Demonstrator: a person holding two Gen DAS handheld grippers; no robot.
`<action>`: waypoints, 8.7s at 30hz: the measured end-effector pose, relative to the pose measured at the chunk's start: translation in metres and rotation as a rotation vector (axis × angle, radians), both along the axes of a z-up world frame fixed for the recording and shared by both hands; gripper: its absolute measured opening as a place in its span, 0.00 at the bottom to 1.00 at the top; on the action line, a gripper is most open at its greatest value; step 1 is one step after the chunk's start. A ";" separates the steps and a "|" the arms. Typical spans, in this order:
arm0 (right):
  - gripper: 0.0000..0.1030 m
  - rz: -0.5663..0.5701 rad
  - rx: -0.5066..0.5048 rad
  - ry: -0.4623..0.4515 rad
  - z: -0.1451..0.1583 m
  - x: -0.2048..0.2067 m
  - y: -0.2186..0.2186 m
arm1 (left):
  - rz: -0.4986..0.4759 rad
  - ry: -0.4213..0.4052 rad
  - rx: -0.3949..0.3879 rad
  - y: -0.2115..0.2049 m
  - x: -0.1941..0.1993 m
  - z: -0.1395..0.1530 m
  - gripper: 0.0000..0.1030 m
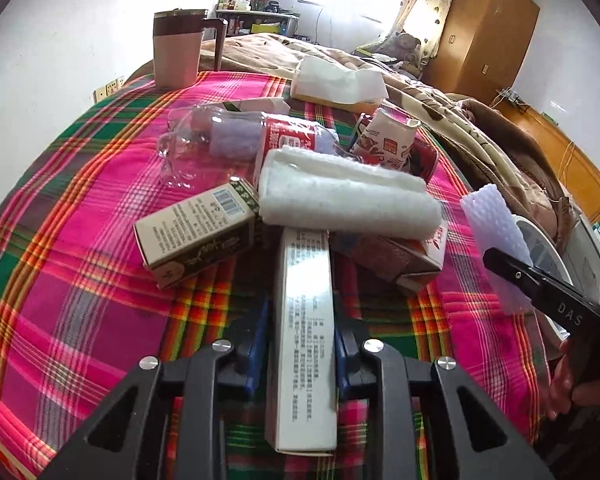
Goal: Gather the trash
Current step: 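Grasp the white cream box with left tool while right tool grasps foam net, then carry the cream box with left tool while right tool carries foam net to wastebasket, then open right tool releasing foam net into wastebasket while left tool drops cream box, then move both tools back over the bedspread toward the strawberry juice box, then grasp strawberry juice box with right tool while left tool grasps beige carton, then carry strawberry juice box over wastebasket with right tool while left tool carries beige carton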
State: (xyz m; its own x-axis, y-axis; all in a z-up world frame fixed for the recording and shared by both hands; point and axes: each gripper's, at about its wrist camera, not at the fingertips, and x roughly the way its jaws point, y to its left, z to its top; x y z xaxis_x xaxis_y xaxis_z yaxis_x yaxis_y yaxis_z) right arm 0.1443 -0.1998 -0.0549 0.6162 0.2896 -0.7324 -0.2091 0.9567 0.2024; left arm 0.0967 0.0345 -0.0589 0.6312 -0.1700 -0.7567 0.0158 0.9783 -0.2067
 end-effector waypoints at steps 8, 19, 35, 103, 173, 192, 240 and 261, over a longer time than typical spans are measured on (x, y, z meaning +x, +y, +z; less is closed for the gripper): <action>0.24 -0.014 0.018 -0.034 0.008 -0.017 -0.001 | -0.049 -0.042 -0.033 -0.005 -0.018 0.010 0.26; 0.24 -0.071 0.074 -0.087 0.026 -0.040 -0.013 | -0.102 -0.130 -0.067 -0.015 -0.042 0.040 0.26; 0.24 -0.103 0.097 -0.118 0.031 -0.058 -0.019 | -0.103 -0.055 0.025 -0.026 -0.045 0.015 0.55; 0.46 -0.514 -0.041 -0.014 0.019 -0.054 -0.183 | -0.601 -0.078 -0.076 -0.272 0.025 0.047 0.54; 0.75 0.318 -0.244 -0.102 0.016 0.014 0.086 | -0.145 -0.057 0.015 0.068 0.035 0.011 0.79; 0.75 0.467 -0.228 -0.016 0.004 0.000 0.096 | -0.187 -0.013 0.024 0.061 0.046 0.004 0.78; 0.57 0.026 0.003 -0.117 0.035 -0.031 0.010 | -0.244 -0.151 0.047 -0.004 0.003 0.055 0.34; 0.57 -0.243 -0.005 -0.180 0.058 -0.046 -0.093 | -0.461 -0.218 -0.009 -0.131 0.008 0.081 0.34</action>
